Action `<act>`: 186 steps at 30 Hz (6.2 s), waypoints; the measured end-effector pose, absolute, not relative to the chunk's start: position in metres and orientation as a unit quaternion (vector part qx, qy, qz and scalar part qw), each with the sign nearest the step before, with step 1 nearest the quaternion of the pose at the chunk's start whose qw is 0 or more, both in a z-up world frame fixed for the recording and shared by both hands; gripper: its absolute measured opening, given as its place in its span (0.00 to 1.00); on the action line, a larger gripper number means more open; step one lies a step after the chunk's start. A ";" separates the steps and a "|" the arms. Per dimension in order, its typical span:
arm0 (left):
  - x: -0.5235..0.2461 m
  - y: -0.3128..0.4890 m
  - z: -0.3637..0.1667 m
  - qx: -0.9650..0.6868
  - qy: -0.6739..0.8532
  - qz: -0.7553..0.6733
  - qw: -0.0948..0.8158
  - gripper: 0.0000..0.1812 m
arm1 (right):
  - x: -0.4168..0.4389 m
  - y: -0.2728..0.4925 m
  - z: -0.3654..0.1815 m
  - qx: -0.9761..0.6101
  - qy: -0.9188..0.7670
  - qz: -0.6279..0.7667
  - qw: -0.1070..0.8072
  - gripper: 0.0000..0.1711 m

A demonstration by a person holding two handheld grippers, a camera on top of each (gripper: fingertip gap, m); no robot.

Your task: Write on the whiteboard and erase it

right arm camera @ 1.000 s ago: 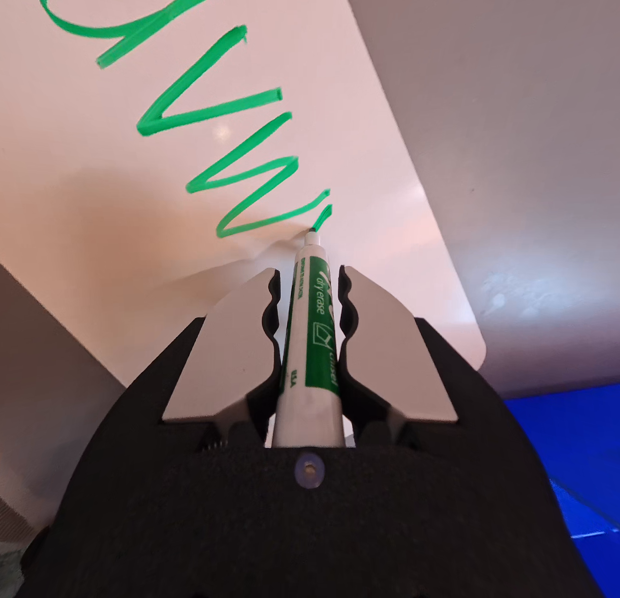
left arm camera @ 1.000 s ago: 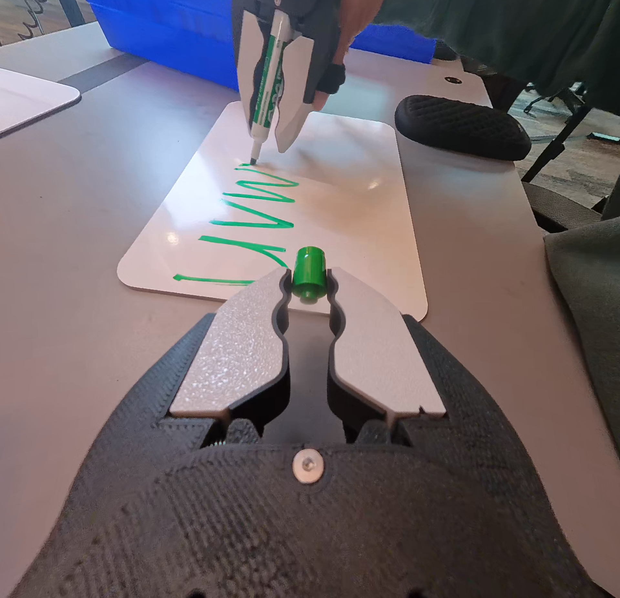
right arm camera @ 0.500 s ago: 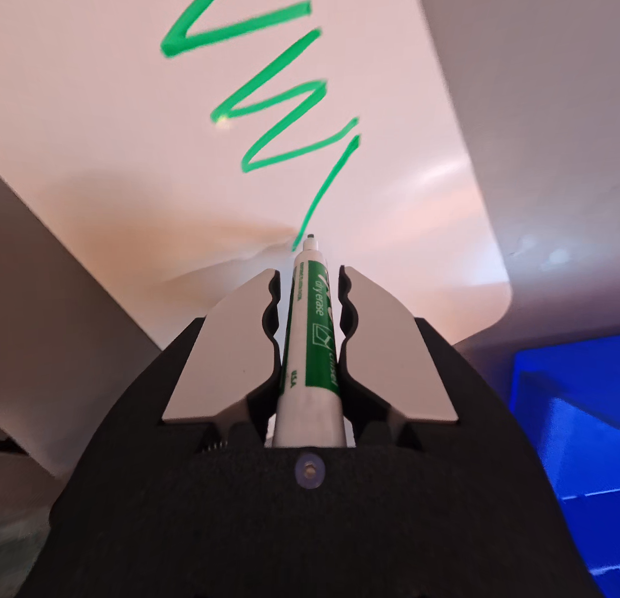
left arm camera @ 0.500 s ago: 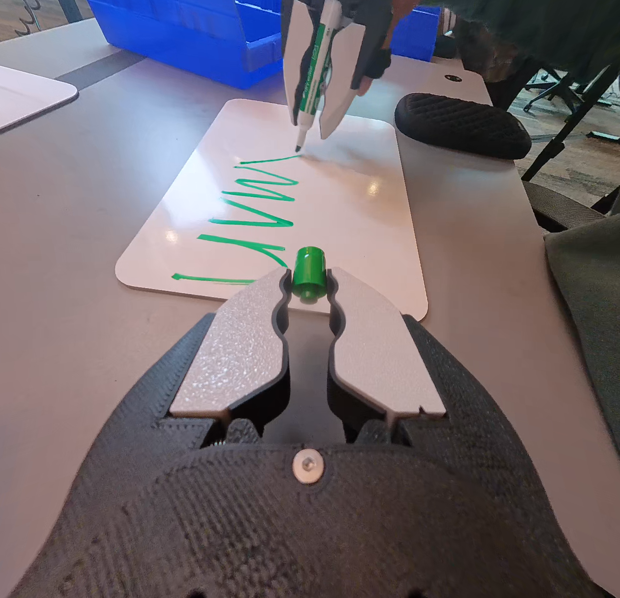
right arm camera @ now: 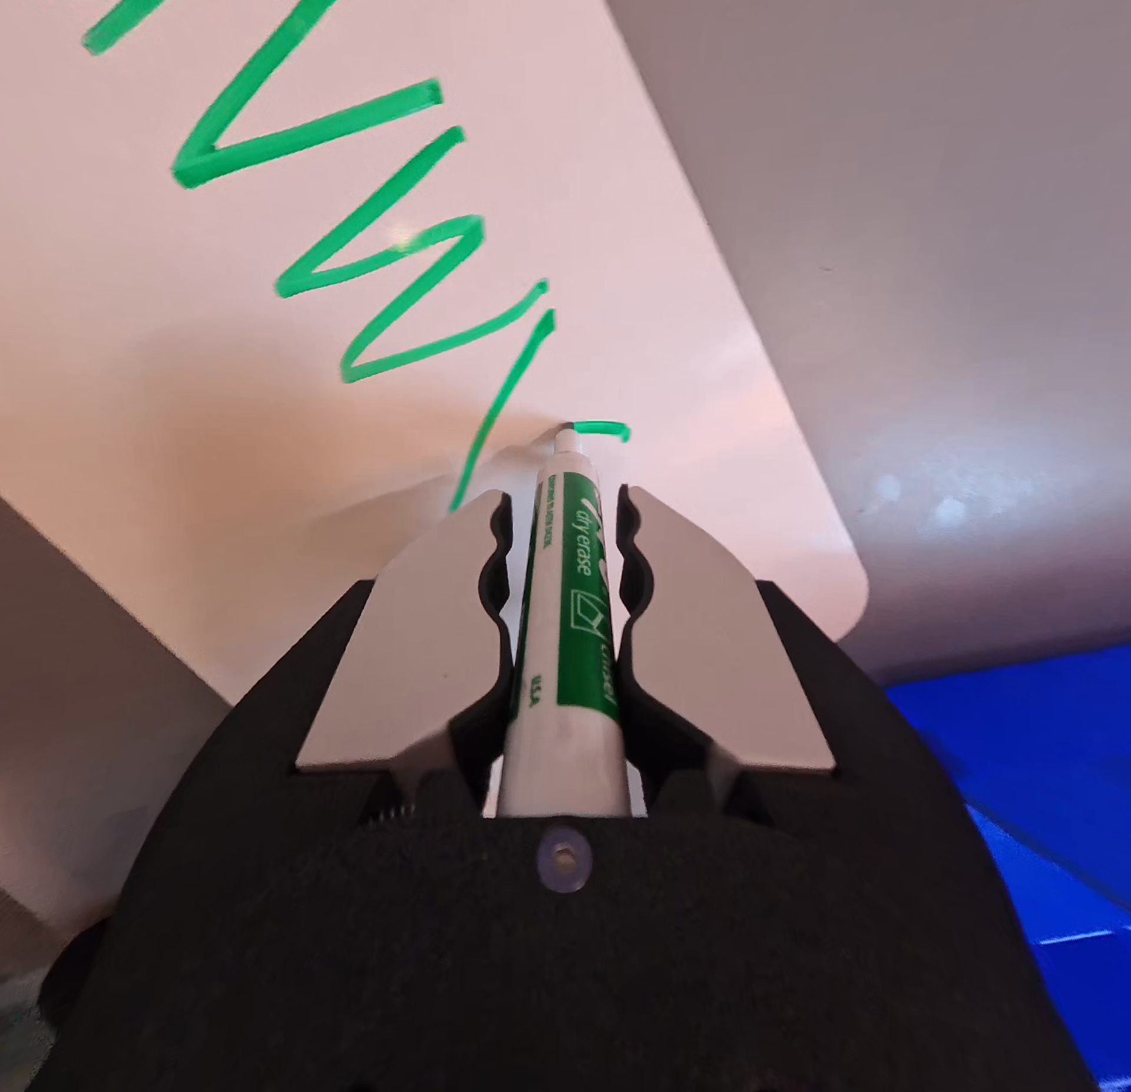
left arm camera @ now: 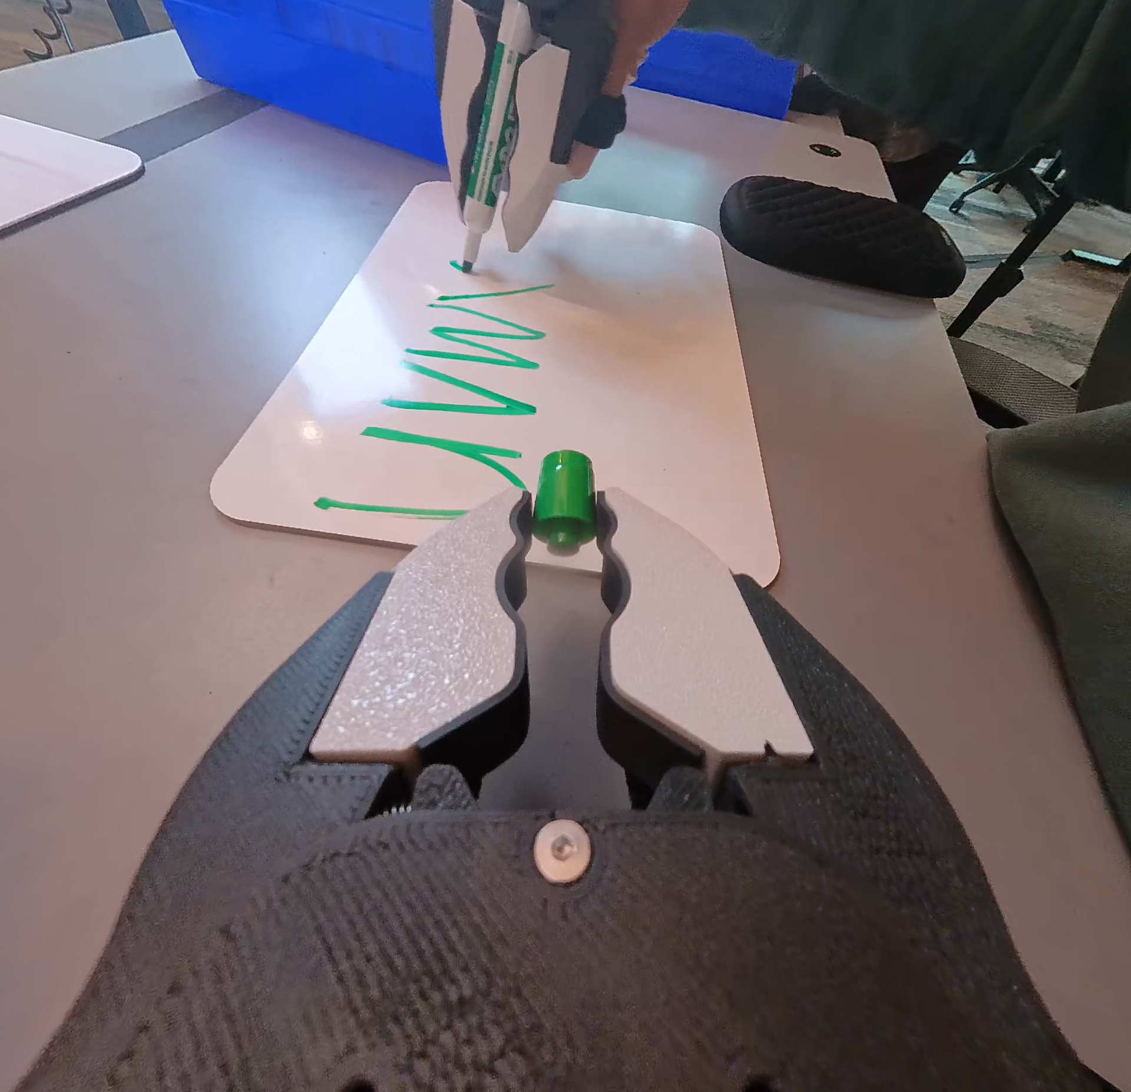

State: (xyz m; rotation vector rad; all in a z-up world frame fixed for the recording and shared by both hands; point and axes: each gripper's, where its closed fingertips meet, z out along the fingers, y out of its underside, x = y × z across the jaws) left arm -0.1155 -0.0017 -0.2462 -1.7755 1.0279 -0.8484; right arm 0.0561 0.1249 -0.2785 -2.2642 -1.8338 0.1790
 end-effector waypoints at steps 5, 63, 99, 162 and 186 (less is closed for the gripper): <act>-0.115 -0.002 -0.246 -0.716 0.416 -0.341 0.445 0.11 | 0.046 0.083 -0.278 -0.748 -0.652 0.084 0.087 0.20; -0.116 -0.004 -0.247 -0.717 0.418 -0.342 0.440 0.11 | 0.088 0.160 -0.279 -0.792 -0.590 0.012 0.159 0.20; -0.114 -0.006 -0.247 -0.717 0.422 -0.339 0.439 0.11 | 0.101 0.070 -0.278 -0.783 -0.612 0.051 0.101 0.20; -0.115 -0.006 -0.246 -0.718 0.416 -0.348 0.436 0.11 | 0.138 0.161 -0.279 -0.818 -0.554 -0.008 0.155 0.20; -0.115 -0.005 -0.247 -0.718 0.415 -0.350 0.435 0.11 | 0.159 0.107 -0.278 -0.825 -0.546 0.007 0.147 0.20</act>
